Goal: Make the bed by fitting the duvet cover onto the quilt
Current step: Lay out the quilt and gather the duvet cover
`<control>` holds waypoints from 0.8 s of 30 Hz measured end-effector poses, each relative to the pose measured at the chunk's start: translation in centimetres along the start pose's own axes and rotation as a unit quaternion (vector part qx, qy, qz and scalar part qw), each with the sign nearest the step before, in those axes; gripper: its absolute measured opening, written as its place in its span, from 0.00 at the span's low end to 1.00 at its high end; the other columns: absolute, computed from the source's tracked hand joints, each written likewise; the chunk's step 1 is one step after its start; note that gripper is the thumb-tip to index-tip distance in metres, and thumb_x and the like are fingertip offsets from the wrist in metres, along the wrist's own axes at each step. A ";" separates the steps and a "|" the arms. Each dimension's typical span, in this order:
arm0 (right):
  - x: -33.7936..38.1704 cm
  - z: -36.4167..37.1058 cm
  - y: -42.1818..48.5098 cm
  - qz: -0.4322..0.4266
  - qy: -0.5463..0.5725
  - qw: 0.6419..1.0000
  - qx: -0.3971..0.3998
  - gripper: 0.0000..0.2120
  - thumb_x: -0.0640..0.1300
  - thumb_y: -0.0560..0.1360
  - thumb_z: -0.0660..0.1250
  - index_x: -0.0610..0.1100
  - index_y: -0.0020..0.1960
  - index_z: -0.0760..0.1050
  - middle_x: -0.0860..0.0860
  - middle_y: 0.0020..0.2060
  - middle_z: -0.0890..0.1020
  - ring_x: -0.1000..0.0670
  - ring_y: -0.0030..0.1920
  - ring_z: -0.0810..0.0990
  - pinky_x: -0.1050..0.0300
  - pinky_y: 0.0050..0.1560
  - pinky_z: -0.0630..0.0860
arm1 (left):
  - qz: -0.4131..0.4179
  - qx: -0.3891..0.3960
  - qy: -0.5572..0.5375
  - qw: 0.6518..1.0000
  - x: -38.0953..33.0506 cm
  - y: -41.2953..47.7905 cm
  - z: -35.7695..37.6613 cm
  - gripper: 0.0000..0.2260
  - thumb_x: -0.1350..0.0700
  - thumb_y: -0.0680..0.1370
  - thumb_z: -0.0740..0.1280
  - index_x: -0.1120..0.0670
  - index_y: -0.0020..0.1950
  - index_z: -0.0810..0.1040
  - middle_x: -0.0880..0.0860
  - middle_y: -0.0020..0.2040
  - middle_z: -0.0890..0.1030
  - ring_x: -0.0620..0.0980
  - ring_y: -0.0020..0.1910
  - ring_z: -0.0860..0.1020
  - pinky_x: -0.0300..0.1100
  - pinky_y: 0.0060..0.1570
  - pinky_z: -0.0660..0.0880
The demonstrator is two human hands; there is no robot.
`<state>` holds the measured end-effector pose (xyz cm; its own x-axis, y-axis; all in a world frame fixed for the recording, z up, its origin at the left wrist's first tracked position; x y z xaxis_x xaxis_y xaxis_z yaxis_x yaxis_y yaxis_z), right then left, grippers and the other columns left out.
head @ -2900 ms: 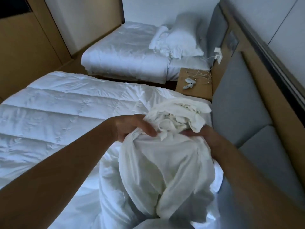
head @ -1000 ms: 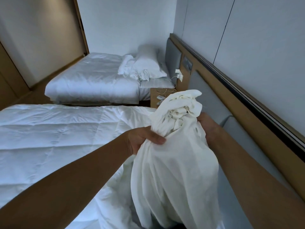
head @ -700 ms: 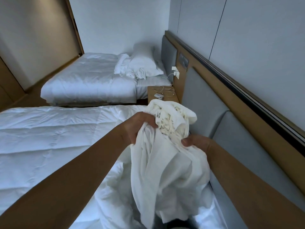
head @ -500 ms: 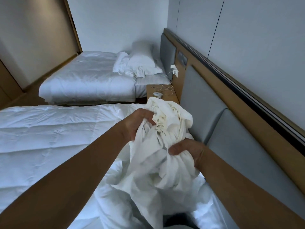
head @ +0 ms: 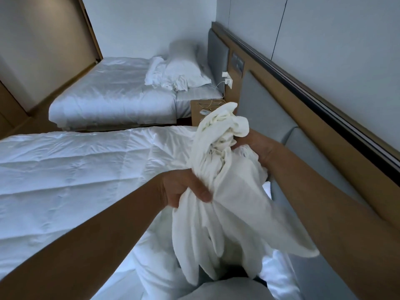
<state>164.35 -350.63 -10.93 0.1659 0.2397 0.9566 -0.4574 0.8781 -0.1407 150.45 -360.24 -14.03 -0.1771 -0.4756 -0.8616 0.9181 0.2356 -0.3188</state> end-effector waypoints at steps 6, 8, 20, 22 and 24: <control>-0.5 0.2 -0.5 0.011 0.015 1.000 0.021 0.14 0.40 0.58 0.81 0.47 0.44 0.88 0.50 0.44 0.87 0.53 0.47 0.86 0.59 0.49 0.80 | 0.063 -0.112 0.000 0.992 -1.7 -1.5 -2.5 0.21 0.67 0.62 0.74 0.57 0.55 0.87 0.58 0.52 0.86 0.57 0.52 0.85 0.53 0.51 0.82; -2.8 -0.9 -1.9 0.088 -0.023 0.996 0.002 0.16 0.43 0.55 0.83 0.47 0.43 0.88 0.48 0.44 0.87 0.50 0.45 0.87 0.58 0.45 0.81 | 0.056 -0.268 0.034 0.961 -2.8 -2.3 -5.3 0.22 0.68 0.60 0.71 0.63 0.54 0.85 0.66 0.55 0.83 0.66 0.53 0.83 0.59 0.54 0.81; -9.3 7.1 -6.4 0.170 0.088 0.978 0.082 0.19 0.36 0.54 0.78 0.43 0.45 0.87 0.44 0.44 0.87 0.44 0.44 0.87 0.51 0.45 0.83 | 0.073 -0.338 -0.046 0.937 -4.4 -0.5 -6.0 0.07 0.63 0.60 0.62 0.60 0.36 0.76 0.56 0.33 0.77 0.55 0.31 0.78 0.42 0.38 0.77; -9.3 6.5 -6.8 0.171 0.095 0.978 0.067 0.18 0.36 0.52 0.75 0.42 0.42 0.87 0.44 0.40 0.87 0.45 0.40 0.87 0.53 0.40 0.83 | 0.052 -0.339 -0.031 0.939 -4.2 -0.9 -6.3 0.14 0.63 0.60 0.64 0.61 0.44 0.78 0.59 0.41 0.77 0.59 0.38 0.78 0.45 0.46 0.76; -8.9 4.7 -7.1 0.165 0.074 0.983 0.034 0.19 0.36 0.48 0.74 0.42 0.38 0.87 0.43 0.37 0.86 0.45 0.36 0.86 0.54 0.36 0.83 | 0.019 -0.337 -0.001 0.941 -3.8 -1.5 -6.8 0.22 0.63 0.60 0.66 0.66 0.54 0.79 0.65 0.49 0.79 0.63 0.46 0.79 0.52 0.57 0.76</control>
<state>161.99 -360.96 -17.23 0.1222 0.5690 0.8132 -0.5645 0.7137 -0.4146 147.33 -352.98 -12.98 -0.1486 -0.4571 -0.8769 0.4893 0.7366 -0.4669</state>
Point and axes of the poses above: each hand's wrist, its own y-axis towards the middle knuckle, its own z-axis out of the palm, x = y × z, the point moved 7 cm from there along y, towards the middle knuckle
